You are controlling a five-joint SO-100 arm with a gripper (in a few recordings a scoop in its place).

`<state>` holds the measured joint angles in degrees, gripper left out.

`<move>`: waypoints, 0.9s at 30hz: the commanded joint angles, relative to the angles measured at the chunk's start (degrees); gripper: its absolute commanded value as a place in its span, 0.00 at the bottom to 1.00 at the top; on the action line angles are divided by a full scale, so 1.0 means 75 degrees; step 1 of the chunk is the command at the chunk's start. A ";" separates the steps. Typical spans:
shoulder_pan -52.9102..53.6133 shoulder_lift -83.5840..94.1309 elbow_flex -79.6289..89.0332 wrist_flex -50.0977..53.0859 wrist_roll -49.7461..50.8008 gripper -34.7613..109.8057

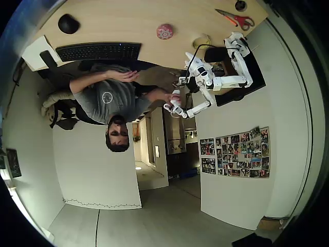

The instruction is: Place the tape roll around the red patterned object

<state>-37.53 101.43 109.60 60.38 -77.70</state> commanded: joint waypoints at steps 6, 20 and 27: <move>0.0141 0.2836 0.3926 -0.1277 0.0340 0.44; -0.0609 0.1934 0.4219 -0.2930 0.0949 0.45; -0.0832 0.1043 0.3961 -0.3621 0.1102 0.44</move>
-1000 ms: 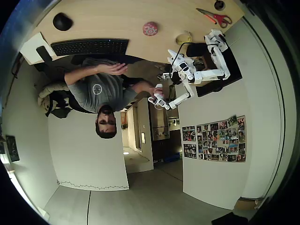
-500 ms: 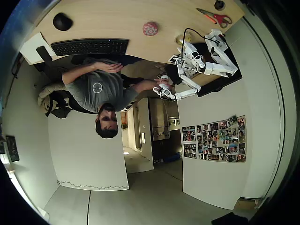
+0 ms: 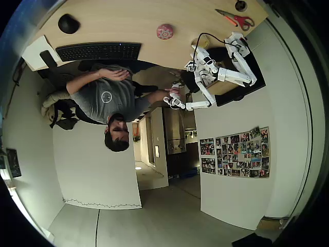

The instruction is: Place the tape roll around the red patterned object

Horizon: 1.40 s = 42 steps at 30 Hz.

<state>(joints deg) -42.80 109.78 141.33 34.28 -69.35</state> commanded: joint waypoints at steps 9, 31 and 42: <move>-0.0164 -0.0914 -0.0316 -0.0633 0.0305 0.28; 0.1816 -0.0551 -0.5191 0.3809 -0.1020 0.24; 0.2227 -0.3434 -0.7758 0.2965 -0.0211 0.24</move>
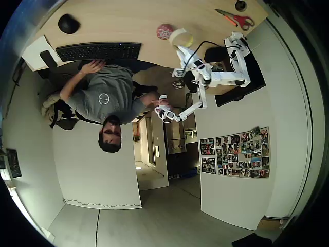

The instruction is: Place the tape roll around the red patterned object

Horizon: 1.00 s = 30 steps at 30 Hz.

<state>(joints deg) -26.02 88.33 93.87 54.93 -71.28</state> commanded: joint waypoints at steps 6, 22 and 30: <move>-0.0070 -0.3082 -0.5484 0.1734 0.0328 0.24; -0.0164 -0.6504 -1.1895 0.5484 -0.0375 0.54; -0.0082 -0.5297 -0.9984 0.5520 -0.1078 0.61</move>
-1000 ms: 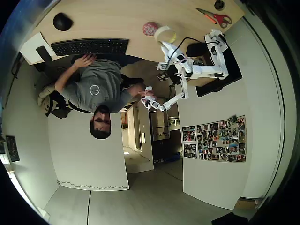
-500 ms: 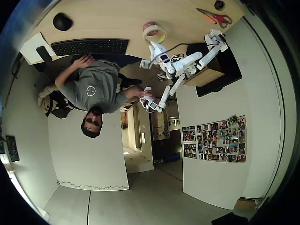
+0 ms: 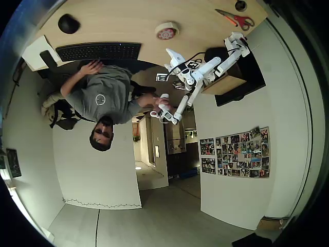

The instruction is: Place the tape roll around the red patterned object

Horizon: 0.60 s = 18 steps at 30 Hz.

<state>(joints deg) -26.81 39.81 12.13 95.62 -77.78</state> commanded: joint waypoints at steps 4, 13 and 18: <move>0.0105 0.3937 0.4113 0.0082 -0.0293 0.63; -0.0223 0.8988 1.0559 -0.1500 0.0223 0.64; -0.0234 1.0570 1.3816 -0.3387 0.0270 0.63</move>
<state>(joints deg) -27.95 112.24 104.15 75.41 -75.41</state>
